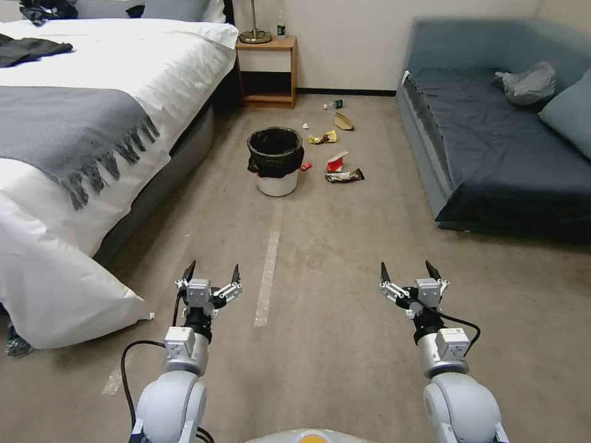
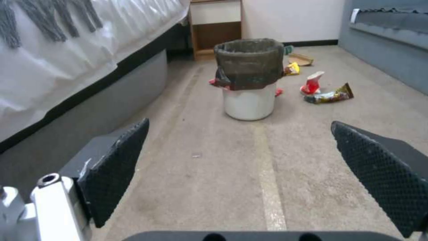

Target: Pick up the trash can from the floor.

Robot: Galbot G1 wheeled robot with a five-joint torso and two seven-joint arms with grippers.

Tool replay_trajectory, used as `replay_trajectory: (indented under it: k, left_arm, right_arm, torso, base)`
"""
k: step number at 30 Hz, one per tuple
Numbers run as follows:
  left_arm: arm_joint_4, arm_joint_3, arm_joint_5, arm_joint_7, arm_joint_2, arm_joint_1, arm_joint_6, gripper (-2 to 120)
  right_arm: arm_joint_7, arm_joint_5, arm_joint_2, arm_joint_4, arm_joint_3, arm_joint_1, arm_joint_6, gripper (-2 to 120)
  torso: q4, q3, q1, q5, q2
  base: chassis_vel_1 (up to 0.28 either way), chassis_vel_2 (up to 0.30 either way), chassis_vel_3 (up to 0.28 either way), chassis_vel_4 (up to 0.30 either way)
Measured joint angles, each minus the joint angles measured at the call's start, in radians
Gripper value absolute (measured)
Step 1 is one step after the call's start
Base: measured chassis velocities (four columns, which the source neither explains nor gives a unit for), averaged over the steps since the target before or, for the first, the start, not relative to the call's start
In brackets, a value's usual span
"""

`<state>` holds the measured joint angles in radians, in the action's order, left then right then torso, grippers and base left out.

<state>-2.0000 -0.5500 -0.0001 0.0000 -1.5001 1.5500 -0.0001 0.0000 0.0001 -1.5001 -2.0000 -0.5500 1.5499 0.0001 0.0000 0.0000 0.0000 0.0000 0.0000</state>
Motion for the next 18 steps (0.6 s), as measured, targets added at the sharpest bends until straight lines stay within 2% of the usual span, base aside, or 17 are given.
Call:
replay_trajectory:
  k: [18]
  left_arm:
    - [0.0, 0.0, 0.0, 0.0, 0.0, 0.0, 0.0, 100]
  right_arm:
    - [0.0, 0.0, 0.0, 0.0, 0.0, 0.0, 0.0, 100]
  torso:
    - [0.0, 0.0, 0.0, 0.0, 0.0]
  base:
    - [0.0, 0.0, 0.0, 0.0]
